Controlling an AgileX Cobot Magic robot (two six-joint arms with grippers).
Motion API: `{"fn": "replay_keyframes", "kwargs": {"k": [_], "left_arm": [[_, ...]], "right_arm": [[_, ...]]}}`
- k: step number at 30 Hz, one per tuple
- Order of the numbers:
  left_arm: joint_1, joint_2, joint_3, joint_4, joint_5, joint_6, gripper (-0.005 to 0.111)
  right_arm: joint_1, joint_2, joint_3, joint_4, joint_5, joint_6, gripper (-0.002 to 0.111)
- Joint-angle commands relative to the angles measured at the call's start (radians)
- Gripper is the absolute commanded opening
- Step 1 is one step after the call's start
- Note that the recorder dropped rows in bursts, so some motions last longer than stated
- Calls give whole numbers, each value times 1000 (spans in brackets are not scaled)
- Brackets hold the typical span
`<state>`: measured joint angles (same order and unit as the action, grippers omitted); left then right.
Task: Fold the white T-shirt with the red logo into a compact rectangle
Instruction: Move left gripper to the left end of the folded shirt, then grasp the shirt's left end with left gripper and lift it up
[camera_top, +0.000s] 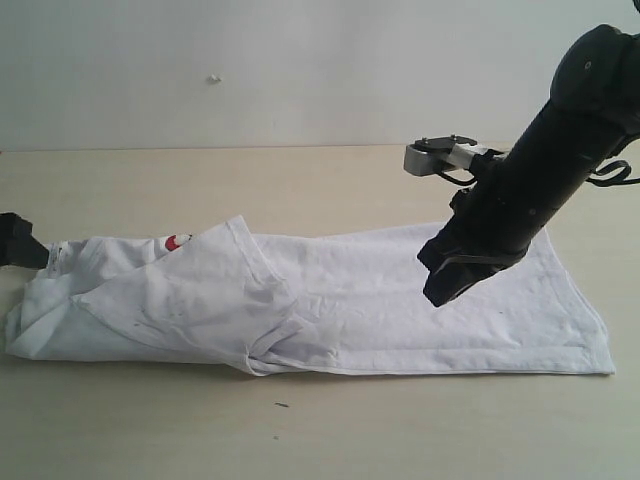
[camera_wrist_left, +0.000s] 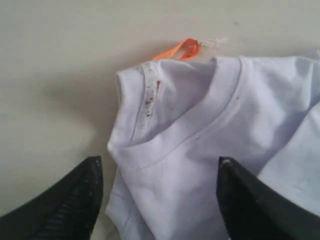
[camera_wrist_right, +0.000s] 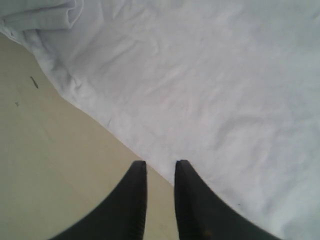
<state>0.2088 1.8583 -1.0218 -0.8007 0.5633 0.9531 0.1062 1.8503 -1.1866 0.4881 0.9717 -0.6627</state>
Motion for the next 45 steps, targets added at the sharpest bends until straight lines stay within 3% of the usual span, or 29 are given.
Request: {"fn": "replay_keyframes", "kwargs": {"k": [1,11,18,22,32,37,39,41,45], "left_arm": [[2,31,0,7,17,-16,67],[5,107,-17,11,65,-68,67],[70,112,-47,26,112,-100,67],[72,141,-47,8,147,-100,67],[72,273,-109,-26,509,-15,66],[70,292,-109,-35,527,-3,65],[70,292,-109,-39,529,11,56],[70,292,-109,-46,529,11,40],[70,292,-109,-56,529,11,0]], "right_arm": [[-1,-12,-7,8,11,-17,22],[-1,-12,-7,8,41,-17,22],[-1,-12,-7,8,41,-17,22],[-1,-12,-7,10,41,-17,22],[-1,-12,-7,9,44,-17,22],[-1,-12,-7,9,47,-17,22],[-1,-12,-7,9,47,-17,22],[-1,-12,-7,9,47,-17,22],[-1,-12,-7,9,47,-17,22]]}}
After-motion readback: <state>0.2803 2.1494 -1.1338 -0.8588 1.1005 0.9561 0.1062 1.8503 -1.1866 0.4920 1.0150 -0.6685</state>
